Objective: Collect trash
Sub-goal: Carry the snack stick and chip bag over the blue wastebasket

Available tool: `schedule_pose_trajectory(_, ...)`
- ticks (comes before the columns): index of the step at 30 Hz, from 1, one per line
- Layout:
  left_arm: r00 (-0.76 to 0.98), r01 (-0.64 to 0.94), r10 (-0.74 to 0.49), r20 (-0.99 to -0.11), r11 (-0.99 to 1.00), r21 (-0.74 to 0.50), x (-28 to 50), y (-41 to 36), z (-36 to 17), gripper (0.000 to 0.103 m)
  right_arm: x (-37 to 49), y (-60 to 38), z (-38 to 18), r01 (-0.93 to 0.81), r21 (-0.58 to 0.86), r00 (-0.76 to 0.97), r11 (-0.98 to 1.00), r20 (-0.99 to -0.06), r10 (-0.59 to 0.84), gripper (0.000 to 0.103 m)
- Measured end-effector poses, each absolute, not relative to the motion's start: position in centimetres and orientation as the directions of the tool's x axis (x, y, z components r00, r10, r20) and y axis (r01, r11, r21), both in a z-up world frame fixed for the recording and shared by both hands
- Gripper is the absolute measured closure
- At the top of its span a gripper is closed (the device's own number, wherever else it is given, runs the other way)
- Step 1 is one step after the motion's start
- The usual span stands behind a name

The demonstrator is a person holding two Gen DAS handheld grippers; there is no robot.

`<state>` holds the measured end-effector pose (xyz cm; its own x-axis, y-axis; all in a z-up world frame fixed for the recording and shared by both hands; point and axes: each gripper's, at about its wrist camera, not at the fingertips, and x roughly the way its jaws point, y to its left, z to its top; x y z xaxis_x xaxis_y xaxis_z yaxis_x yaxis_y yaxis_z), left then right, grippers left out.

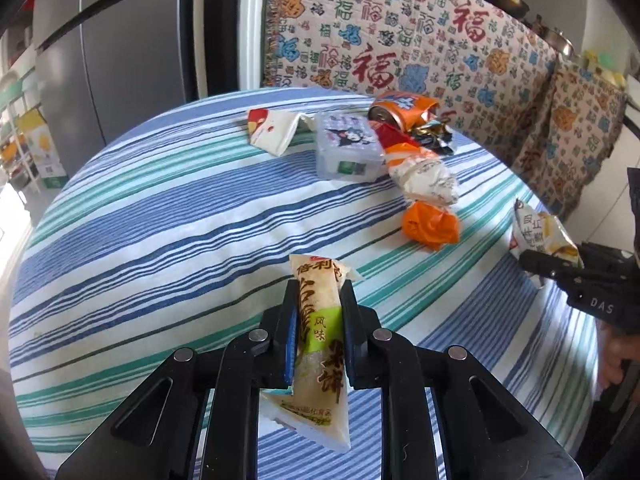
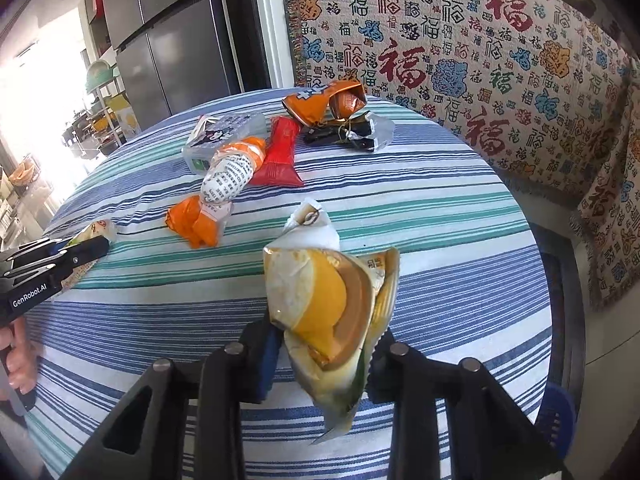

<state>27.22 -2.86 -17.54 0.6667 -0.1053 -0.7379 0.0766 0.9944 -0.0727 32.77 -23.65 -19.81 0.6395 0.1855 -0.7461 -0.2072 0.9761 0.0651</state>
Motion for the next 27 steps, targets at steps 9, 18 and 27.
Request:
schedule_pose_trajectory(9, 0.665, 0.197, -0.206, -0.718, 0.976, -0.097, 27.5, -9.0, -15.9, 0.087, 30.2, -27.7, -17.9, -0.161, 0.074, 0.674, 0.984, -0.721, 0.165, 0.070)
schedule_pose_trajectory(18, 0.631, 0.320, -0.261, -0.731, 0.946, -0.062, 26.3, -16.1, -15.7, 0.087, 27.0, -34.8, -16.4, -0.075, 0.080, 0.693, 0.994, -0.713, 0.110, 0.070)
schedule_pose_trajectory(27, 0.579, 0.456, -0.383, -0.720, 0.884, -0.103, 25.3, -25.9, -14.8, 0.087, 22.8, -42.2, -16.9, 0.038, 0.084, 0.700, 0.996, -0.714, 0.033, 0.070)
